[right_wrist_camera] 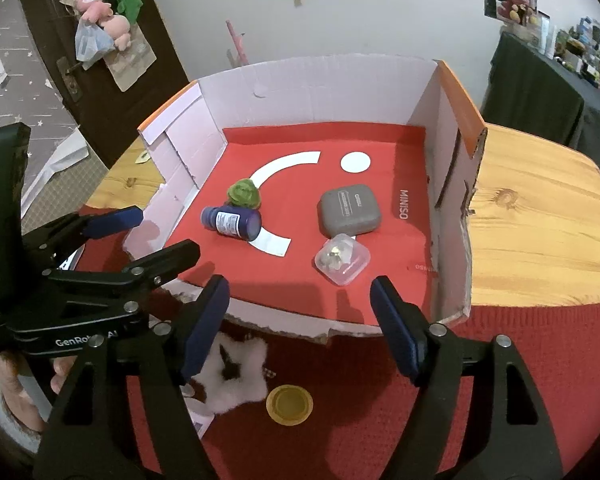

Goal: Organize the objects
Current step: 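Withdraw both grippers out of the box toward the items on the table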

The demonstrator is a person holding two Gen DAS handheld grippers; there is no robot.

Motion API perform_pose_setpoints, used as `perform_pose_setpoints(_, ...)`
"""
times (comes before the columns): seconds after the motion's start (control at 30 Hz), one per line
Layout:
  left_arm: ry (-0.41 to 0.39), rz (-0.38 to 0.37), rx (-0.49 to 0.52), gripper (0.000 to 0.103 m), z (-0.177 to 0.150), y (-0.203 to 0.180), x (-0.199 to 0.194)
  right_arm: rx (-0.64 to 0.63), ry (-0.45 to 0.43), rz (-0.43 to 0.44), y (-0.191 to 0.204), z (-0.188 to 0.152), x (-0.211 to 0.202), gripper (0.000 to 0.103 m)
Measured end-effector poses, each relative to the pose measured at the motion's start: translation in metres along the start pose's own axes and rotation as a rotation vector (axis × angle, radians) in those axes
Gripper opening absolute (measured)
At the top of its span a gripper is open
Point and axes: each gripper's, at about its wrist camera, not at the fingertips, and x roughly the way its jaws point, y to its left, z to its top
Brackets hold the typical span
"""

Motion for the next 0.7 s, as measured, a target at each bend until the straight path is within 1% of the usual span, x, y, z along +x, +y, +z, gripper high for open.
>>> perform_pose_setpoints(0.07,0.000,-0.001,-0.001,0.088,-0.001,0.001,-0.001,-0.001,-0.009,-0.002,0.001,-0.001,-0.004,0.081)
perform_pose_setpoints(0.1,-0.001,-0.003,-0.001,0.088,-0.002,0.001,-0.002,-0.001,-0.015,-0.003,0.002,-0.002,-0.006,0.083)
perform_pose_setpoints(0.17,-0.002,-0.006,-0.001,0.088,-0.004,0.001,-0.004,0.002,-0.021,-0.002,0.002,-0.003,-0.009,0.083)
perform_pose_setpoints(0.27,-0.013,-0.003,0.002,0.093,-0.007,0.001,-0.009,0.006,-0.027,-0.005,0.003,-0.007,-0.013,0.084)
perform_pose_setpoints(0.43,-0.022,-0.008,0.000,0.093,-0.012,0.001,-0.016,0.007,-0.038,-0.015,0.006,-0.012,-0.019,0.086)
perform_pose_setpoints(0.5,-0.027,-0.007,-0.002,0.096,-0.014,0.001,-0.018,0.005,-0.043,-0.019,0.007,-0.014,-0.021,0.086)
perform_pose_setpoints(0.63,-0.036,-0.008,-0.006,0.097,-0.017,0.001,-0.023,-0.001,-0.050,-0.020,0.011,-0.018,-0.025,0.086)
perform_pose_setpoints(0.7,-0.038,-0.013,-0.010,0.099,-0.018,0.001,-0.026,-0.004,-0.054,-0.023,0.013,-0.019,-0.027,0.090)
